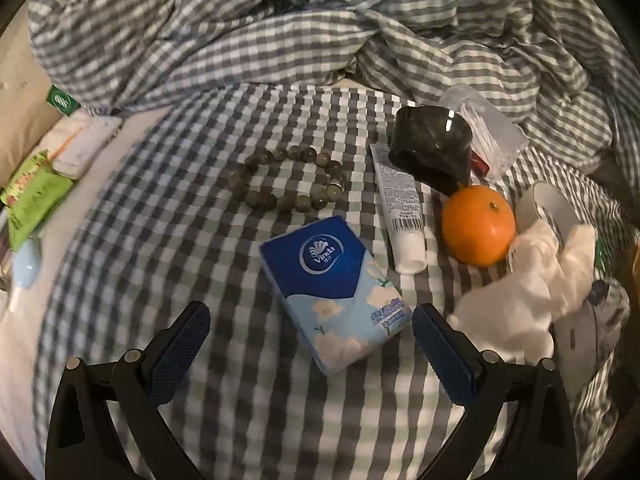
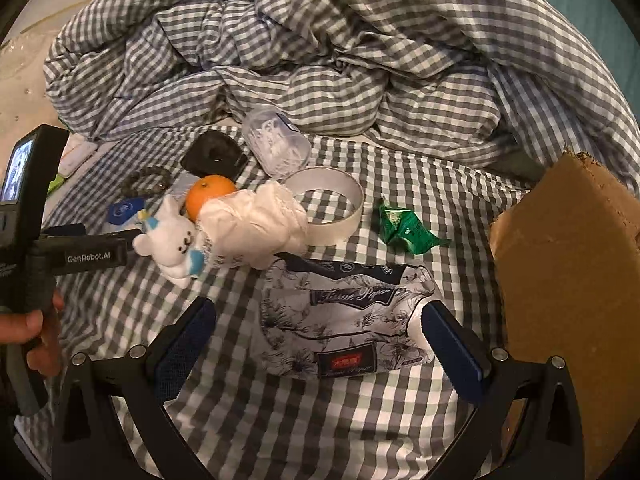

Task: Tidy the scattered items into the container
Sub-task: 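Grasp the blue Vinda tissue pack with the left tool while the right grasps the floral pouch, then carry the tissue pack and floral pouch with both tools over the cardboard box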

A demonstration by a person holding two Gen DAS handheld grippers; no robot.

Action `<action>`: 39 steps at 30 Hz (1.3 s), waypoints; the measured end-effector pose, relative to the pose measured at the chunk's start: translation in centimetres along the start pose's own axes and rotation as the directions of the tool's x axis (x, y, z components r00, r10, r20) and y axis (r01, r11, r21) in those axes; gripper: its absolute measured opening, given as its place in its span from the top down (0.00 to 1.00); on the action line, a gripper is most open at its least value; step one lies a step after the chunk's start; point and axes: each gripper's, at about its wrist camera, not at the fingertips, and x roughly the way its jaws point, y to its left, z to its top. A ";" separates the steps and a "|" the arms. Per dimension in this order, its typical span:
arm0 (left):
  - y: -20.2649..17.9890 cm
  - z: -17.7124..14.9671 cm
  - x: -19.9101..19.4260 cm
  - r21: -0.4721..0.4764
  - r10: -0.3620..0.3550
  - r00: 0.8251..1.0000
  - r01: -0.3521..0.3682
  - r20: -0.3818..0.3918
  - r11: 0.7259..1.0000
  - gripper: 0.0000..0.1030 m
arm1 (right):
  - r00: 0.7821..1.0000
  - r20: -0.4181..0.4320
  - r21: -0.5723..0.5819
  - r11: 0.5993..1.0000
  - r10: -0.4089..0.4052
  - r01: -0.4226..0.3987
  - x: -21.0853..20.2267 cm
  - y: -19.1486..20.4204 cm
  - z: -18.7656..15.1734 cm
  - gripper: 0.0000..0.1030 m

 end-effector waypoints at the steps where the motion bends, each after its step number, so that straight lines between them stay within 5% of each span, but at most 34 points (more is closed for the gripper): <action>1: -0.1 0.1 0.3 -0.004 -0.001 1.000 0.001 0.000 1.000 0.00 | 1.000 -0.001 0.004 1.000 0.003 -0.003 0.2 -0.2 -0.1 0.00; 8: -0.5 0.2 1.6 -0.038 0.017 1.000 -0.017 -0.003 0.999 0.02 | 1.000 -0.022 0.034 0.999 -0.002 0.003 1.7 -1.1 -0.2 0.00; 11: -0.5 0.4 1.6 -0.048 0.018 1.000 -0.017 0.009 0.999 0.25 | 0.999 -0.032 0.040 0.999 -0.003 0.005 2.5 -1.2 -0.2 0.00; 16: 0.0 0.4 1.0 -0.061 -0.028 0.999 0.030 0.033 0.998 0.39 | 0.999 -0.042 0.020 1.000 -0.013 0.014 3.7 -0.7 -0.1 0.00; 24: 1.8 0.3 -1.4 -0.098 -0.063 0.996 0.069 0.062 0.993 0.40 | 0.989 -0.118 -0.006 0.996 -0.094 0.094 6.5 -0.1 -0.4 0.00; 32: 2.6 0.3 -4.6 -0.106 -0.046 0.993 0.058 0.107 0.993 0.40 | 0.987 -0.138 0.003 0.997 -0.079 0.081 7.2 -0.6 -0.5 0.01; 37: 2.3 0.4 -6.9 -0.096 -0.058 0.990 0.071 0.131 0.993 0.40 | 0.990 -0.140 0.042 0.999 -0.013 0.019 6.3 -1.0 -0.8 0.26; 39: 2.2 0.3 -8.1 -0.092 -0.058 0.987 0.073 0.149 0.993 0.40 | 0.990 -0.141 0.057 0.998 0.026 -0.018 5.7 -0.7 -0.7 0.48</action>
